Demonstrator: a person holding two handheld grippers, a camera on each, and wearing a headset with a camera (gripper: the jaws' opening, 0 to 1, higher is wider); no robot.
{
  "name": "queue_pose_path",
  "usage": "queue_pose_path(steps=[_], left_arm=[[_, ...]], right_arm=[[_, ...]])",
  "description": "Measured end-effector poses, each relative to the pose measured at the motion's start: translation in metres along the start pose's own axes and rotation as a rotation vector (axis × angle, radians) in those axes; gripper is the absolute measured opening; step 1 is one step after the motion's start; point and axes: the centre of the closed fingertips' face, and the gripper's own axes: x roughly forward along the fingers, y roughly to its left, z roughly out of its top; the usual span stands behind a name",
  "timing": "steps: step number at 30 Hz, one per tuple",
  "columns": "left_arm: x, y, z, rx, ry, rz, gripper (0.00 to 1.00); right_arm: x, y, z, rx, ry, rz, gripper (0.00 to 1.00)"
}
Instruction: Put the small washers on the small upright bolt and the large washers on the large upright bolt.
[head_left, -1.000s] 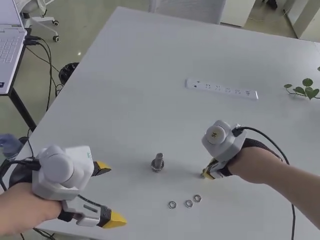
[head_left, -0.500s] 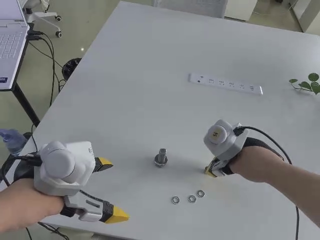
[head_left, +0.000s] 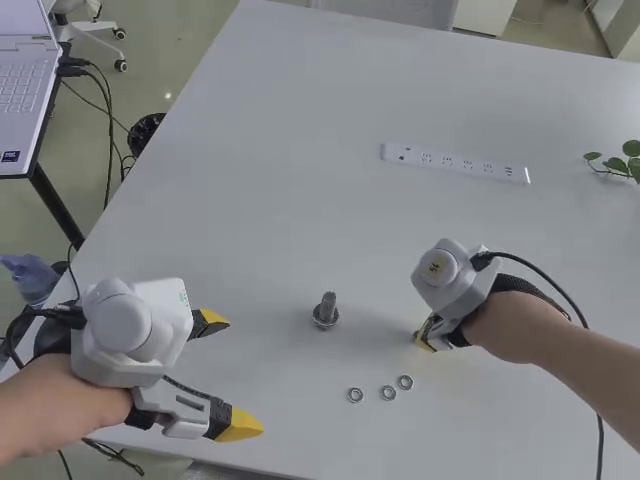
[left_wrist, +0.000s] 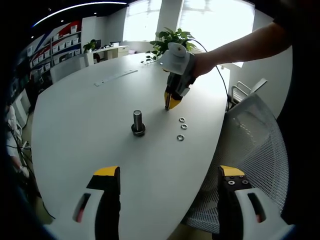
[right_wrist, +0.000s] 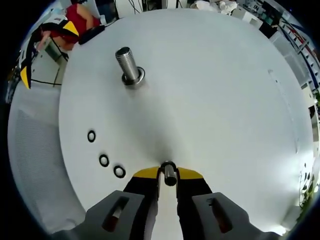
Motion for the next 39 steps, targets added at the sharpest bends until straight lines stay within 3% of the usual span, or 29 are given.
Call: queue_pose_path(steps=[26, 30, 39], left_arm=[[0.0024, 0.0038, 0.0061, -0.006, -0.028, 0.007, 0.84], [0.0030, 0.0036, 0.0057, -0.008, -0.026, 0.006, 0.83], [0.0043, 0.0027, 0.0072, -0.006, -0.026, 0.003, 0.83]], right_arm=[[0.0008, -0.0009, 0.0017, 0.012, -0.013, -0.005, 0.13], [-0.0012, -0.0035, 0.0065, 0.025, -0.043, -0.004, 0.21], [-0.0023, -0.0042, 0.0081, -0.003, -0.030, 0.008, 0.26]])
